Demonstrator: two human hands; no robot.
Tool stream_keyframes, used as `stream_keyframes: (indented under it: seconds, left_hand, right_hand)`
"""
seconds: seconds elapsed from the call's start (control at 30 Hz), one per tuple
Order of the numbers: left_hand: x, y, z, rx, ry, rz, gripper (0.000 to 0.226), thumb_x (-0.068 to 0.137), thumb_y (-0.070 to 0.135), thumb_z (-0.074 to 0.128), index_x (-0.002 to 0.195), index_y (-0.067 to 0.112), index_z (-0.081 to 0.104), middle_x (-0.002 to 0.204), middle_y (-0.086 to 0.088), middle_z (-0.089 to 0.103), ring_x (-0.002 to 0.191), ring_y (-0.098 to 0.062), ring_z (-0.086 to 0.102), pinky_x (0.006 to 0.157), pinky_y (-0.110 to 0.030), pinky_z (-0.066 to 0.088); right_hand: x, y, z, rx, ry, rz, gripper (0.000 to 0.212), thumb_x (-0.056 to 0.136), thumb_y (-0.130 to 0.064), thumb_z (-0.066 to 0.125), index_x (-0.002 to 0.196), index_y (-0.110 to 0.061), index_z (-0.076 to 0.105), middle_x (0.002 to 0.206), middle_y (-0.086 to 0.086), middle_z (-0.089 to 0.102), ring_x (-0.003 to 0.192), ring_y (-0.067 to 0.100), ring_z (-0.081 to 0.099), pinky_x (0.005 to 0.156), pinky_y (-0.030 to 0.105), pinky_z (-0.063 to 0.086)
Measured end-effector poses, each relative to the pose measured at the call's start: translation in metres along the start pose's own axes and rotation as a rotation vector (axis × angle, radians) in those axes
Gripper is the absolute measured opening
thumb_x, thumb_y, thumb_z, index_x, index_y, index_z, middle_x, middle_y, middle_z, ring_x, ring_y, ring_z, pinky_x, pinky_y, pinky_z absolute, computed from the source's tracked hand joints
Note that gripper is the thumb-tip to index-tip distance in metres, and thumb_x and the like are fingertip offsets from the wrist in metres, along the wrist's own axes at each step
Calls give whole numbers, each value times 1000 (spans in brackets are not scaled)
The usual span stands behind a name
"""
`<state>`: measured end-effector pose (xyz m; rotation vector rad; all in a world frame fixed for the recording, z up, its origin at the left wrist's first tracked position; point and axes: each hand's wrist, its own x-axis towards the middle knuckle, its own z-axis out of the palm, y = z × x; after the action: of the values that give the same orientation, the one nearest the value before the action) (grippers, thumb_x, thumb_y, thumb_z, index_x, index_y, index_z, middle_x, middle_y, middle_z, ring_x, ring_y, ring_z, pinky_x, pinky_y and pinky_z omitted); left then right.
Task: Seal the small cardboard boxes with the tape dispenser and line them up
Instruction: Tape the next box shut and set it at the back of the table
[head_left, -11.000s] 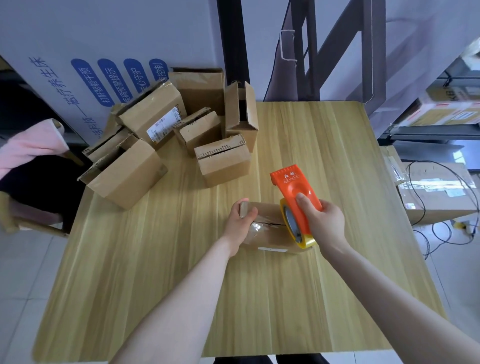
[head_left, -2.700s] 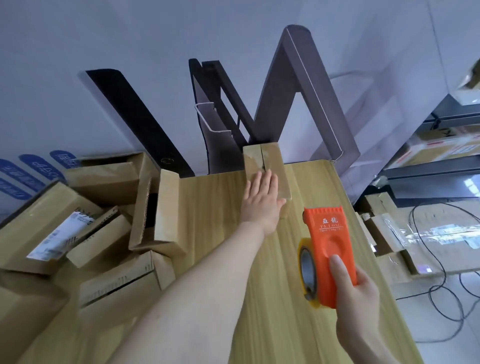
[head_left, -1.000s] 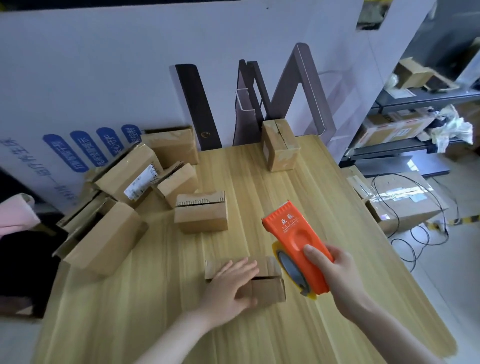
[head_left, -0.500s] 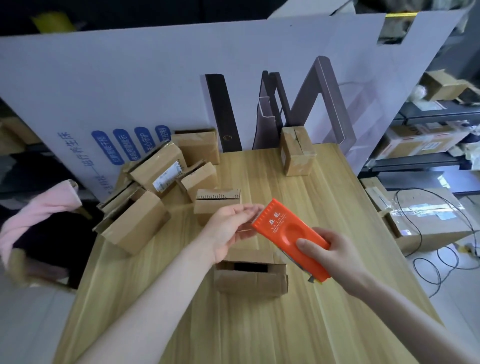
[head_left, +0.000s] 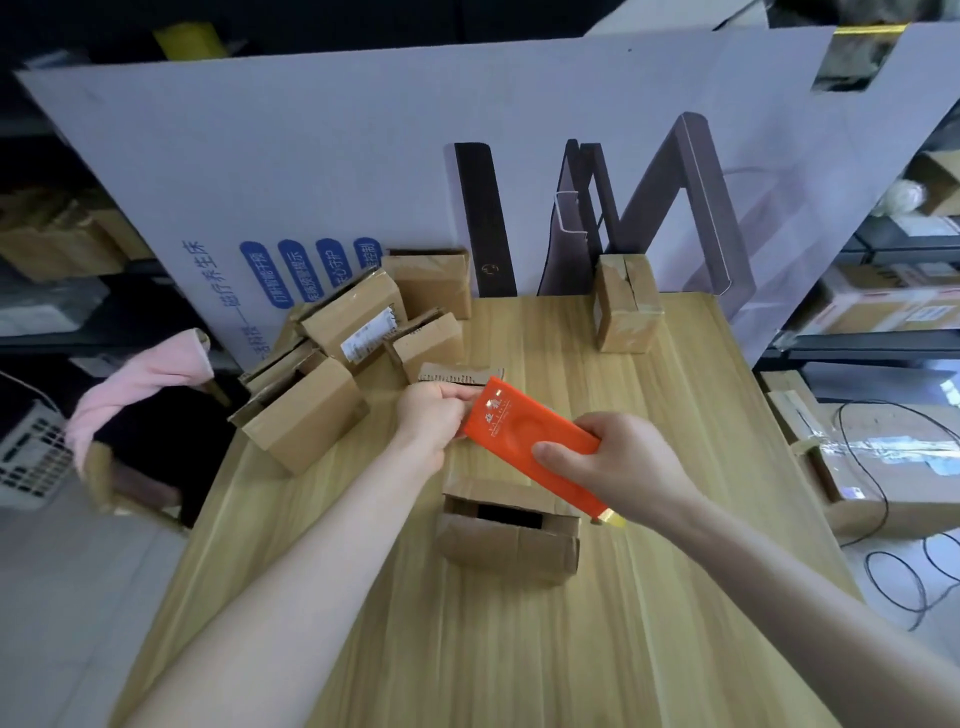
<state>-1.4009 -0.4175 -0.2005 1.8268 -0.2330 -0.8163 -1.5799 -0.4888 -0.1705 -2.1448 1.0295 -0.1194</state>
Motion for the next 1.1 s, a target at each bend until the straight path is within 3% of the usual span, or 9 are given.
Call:
stream_keyframes:
  seconds: [0.07, 0.17, 0.37, 0.53, 0.63, 0.8, 0.93, 1.1]
  left_hand:
    - [4, -4, -1, 15, 49, 12, 26, 85, -14, 51, 79, 5, 68, 72, -4, 65, 60, -13, 59, 47, -18, 51]
    - [8, -10, -5, 33, 71, 21, 31, 82, -16, 52, 71, 9, 67, 71, -2, 66, 59, -12, 59, 48, -18, 49]
    - [30, -45, -69, 40, 241, -70, 19, 78, -13, 61, 86, 0, 72, 71, -4, 67, 52, -10, 54, 43, -11, 41]
    - [13, -95, -69, 73, 246, -118, 2, 78, 11, 76, 78, 10, 74, 67, -6, 71, 57, -14, 59, 63, -27, 49]
    - [8, -107, -61, 95, 302, -91, 9, 80, 18, 75, 71, 17, 74, 61, -3, 69, 56, -13, 58, 68, -30, 52]
    - [7, -112, -53, 182, 337, -27, 11, 81, 26, 72, 70, 24, 73, 60, 3, 68, 62, -14, 63, 66, -26, 50]
    - [9, -120, -48, 253, 340, -13, 9, 82, 30, 70, 78, 25, 75, 67, 9, 70, 71, -9, 66, 67, -24, 50]
    - [15, -136, -45, 202, 364, -88, 12, 83, 29, 70, 71, 28, 72, 60, 7, 68, 68, -10, 66, 69, -27, 52]
  right_hand:
    - [2, -6, 2, -50, -15, -7, 39, 77, -58, 63, 85, -20, 67, 73, -5, 68, 66, 12, 67, 63, 39, 59]
    - [4, -6, 1, -78, -47, -5, 39, 76, -59, 64, 87, -21, 67, 75, -5, 68, 66, 11, 67, 64, 39, 60]
    - [-11, 33, -23, 110, -137, 124, 28, 73, -42, 76, 78, -16, 69, 64, 5, 68, 52, 28, 67, 43, 48, 55]
    - [-6, 62, -17, -90, -254, 243, 31, 72, -48, 76, 81, -20, 67, 74, 1, 67, 63, 20, 69, 51, 39, 59]
    - [6, 70, -6, -188, -304, 262, 38, 71, -55, 72, 85, -21, 66, 77, 0, 66, 64, 19, 69, 48, 33, 57]
    - [29, 71, 9, -422, -349, 191, 47, 68, -68, 64, 84, -24, 63, 77, -8, 64, 70, 10, 63, 56, 26, 52]
    - [39, 67, 19, -508, -347, 205, 49, 69, -70, 63, 87, -24, 61, 78, -9, 60, 71, 10, 59, 51, 23, 40]
    - [48, 70, 26, -533, -346, 227, 51, 69, -70, 63, 90, -23, 61, 79, -8, 60, 74, 11, 60, 54, 24, 42]
